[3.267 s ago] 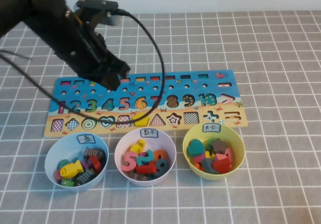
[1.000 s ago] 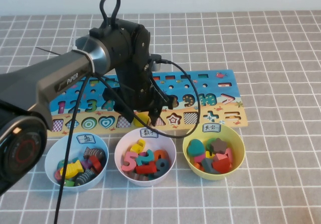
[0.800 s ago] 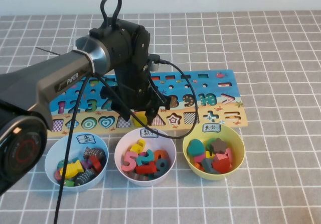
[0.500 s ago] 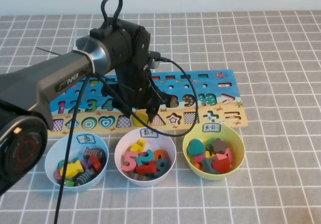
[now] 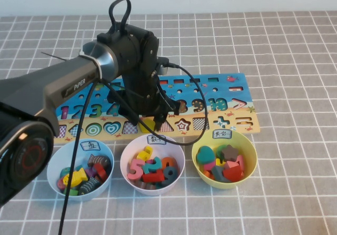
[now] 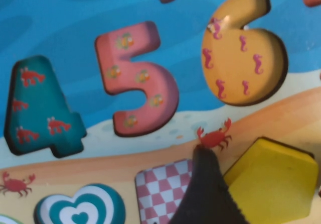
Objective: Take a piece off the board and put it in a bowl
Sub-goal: Pick up the "Pentagon"
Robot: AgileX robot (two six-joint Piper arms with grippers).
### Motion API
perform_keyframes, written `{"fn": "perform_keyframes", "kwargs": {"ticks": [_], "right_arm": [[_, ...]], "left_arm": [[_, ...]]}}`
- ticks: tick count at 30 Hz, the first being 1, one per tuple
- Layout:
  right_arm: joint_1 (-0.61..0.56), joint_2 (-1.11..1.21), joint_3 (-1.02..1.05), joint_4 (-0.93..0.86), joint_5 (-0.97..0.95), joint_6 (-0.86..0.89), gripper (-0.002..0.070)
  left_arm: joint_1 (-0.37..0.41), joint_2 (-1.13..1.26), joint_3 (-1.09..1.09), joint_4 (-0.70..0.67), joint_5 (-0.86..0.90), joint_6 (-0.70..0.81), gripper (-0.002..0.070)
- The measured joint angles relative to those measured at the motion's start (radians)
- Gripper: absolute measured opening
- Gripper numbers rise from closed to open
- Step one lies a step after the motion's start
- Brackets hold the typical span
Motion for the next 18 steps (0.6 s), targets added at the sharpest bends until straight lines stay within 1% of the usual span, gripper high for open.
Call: {"fn": "perform_keyframes", "kwargs": {"ticks": [12,14,18], "right_arm": [[0.0,0.0,0.0,0.0,0.0,0.0,-0.0017],[0.0,0.0,0.0,0.0,0.0,0.0,-0.0017],[0.0,0.0,0.0,0.0,0.0,0.0,-0.0017]], "left_arm": [[0.0,0.001,0.0,0.0,-0.002,0.006,0.0408],[0.0,0.002,0.0,0.0,0.002,0.011,0.0388],[0.0,0.002,0.0,0.0,0.013,0.014,0.0308]]}}
